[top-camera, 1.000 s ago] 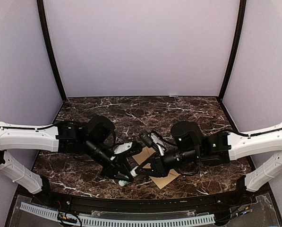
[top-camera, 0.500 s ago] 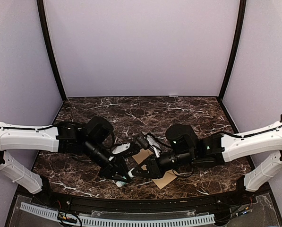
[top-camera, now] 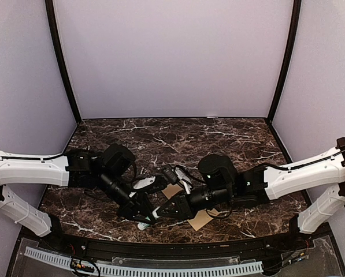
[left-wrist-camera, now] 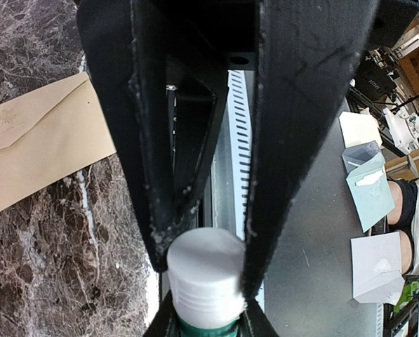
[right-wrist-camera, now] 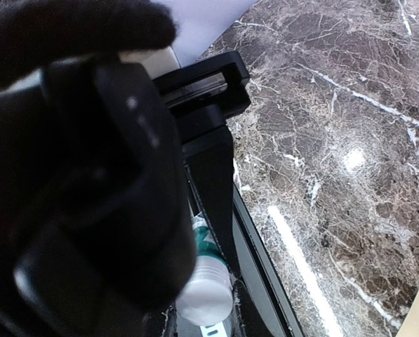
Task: Place the letter into the envelope and seal it
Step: Close the solid glue cap on the solid glue.
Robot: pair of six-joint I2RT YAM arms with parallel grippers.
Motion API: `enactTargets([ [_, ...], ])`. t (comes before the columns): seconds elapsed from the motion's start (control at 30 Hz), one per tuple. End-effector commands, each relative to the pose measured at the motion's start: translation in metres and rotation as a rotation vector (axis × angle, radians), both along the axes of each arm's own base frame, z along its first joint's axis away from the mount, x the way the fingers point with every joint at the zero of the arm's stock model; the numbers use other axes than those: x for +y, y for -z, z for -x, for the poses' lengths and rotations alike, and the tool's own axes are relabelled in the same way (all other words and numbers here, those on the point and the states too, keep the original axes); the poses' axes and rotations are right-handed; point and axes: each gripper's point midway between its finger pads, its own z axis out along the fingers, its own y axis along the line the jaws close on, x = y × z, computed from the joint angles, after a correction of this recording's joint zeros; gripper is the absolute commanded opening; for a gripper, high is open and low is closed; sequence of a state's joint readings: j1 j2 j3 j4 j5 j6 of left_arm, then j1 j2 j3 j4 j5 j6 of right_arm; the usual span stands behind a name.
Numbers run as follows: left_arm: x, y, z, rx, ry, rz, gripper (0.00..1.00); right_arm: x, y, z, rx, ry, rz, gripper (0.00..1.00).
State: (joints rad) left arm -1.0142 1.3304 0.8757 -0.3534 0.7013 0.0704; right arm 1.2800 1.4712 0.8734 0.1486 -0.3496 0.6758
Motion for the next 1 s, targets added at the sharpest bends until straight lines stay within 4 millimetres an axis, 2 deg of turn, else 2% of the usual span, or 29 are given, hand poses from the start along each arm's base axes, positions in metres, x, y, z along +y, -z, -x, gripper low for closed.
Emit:
enactTargets([
  [0.0, -0.026, -0.067, -0.038, -0.191, -0.07, 0.268, 0.0, 0.008, 0.007, 0.061, 0.095, -0.221, 0.005, 0.06],
  [0.1, -0.026, -0.068, -0.037, -0.189, -0.065, 0.277, 0.0, 0.009, 0.006, 0.063, 0.093, -0.226, -0.002, 0.05],
  [0.2, -0.026, -0.069, -0.034, -0.18, -0.048, 0.283, 0.0, 0.006, -0.003, 0.056, 0.065, -0.187, -0.016, 0.06],
  [0.3, -0.025, -0.068, -0.031, -0.169, -0.029, 0.283, 0.0, -0.003, -0.015, 0.043, 0.014, -0.104, -0.008, 0.15],
  [0.33, -0.026, -0.068, -0.03, -0.168, -0.024, 0.283, 0.0, -0.008, -0.022, 0.036, -0.011, -0.059, -0.008, 0.19],
  [0.47, -0.026, -0.068, -0.027, -0.158, -0.01, 0.284, 0.0, -0.031, -0.036, 0.015, -0.073, 0.074, 0.02, 0.49],
  [0.53, -0.026, -0.068, -0.027, -0.157, -0.009, 0.283, 0.0, -0.043, -0.046, 0.008, -0.088, 0.13, -0.005, 0.61],
  [0.6, -0.026, -0.068, -0.027, -0.159, -0.01, 0.284, 0.0, -0.053, -0.053, 0.0, -0.102, 0.189, -0.025, 0.68],
  [0.77, -0.026, -0.068, -0.027, -0.155, -0.01, 0.283, 0.0, -0.062, -0.067, -0.017, -0.121, 0.313, -0.065, 0.76],
  [0.97, -0.026, -0.067, -0.029, -0.16, -0.023, 0.278, 0.0, -0.045, -0.061, -0.031, -0.153, 0.374, -0.003, 0.76],
])
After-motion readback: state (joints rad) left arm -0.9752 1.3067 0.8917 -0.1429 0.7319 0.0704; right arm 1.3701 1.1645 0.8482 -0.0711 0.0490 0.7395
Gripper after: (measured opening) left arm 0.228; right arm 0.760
